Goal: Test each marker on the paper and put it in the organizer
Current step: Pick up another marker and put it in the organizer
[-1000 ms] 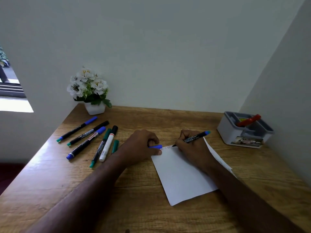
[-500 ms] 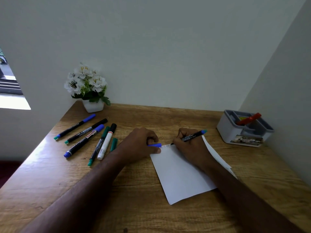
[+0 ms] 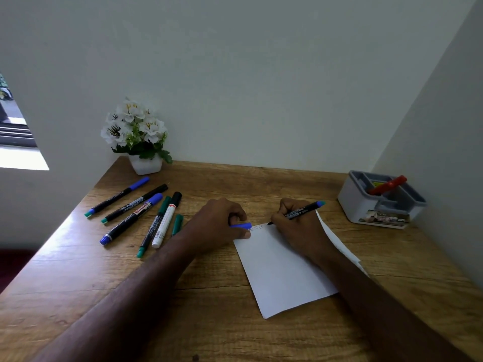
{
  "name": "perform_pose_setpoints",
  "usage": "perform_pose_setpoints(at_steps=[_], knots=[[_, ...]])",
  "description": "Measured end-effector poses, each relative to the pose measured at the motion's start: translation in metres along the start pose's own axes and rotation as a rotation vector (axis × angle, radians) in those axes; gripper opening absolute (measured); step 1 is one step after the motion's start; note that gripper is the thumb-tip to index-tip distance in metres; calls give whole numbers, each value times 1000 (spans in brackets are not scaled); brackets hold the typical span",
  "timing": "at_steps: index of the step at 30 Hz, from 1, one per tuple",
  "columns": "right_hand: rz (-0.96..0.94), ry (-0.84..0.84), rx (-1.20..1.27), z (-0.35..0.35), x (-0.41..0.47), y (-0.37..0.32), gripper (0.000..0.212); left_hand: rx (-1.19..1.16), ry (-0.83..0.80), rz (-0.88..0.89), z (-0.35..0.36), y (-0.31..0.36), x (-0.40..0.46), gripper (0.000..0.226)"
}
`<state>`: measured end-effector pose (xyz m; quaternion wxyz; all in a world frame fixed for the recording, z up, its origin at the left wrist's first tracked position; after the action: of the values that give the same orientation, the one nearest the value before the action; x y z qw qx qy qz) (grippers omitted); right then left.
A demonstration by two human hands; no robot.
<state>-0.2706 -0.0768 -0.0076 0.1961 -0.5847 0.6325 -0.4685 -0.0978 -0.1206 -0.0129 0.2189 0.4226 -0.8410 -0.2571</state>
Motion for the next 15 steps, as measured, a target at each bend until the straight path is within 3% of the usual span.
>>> perform_pose_setpoints(at_steps=[15], knots=[[-12, 7, 5, 1, 0, -2, 33, 9, 4, 6, 0, 0, 1, 37]])
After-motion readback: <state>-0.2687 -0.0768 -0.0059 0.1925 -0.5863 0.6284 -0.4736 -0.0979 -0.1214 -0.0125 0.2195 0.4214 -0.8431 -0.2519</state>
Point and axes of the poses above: each hand's wrist, its own x-axis towards the middle knuckle, its own z-axis out of the palm, y = z × x, the point moved 8 cm from there along x, towards the middle knuckle, and after that the axes turned 3 degrees about y, right-handed, at the moved point
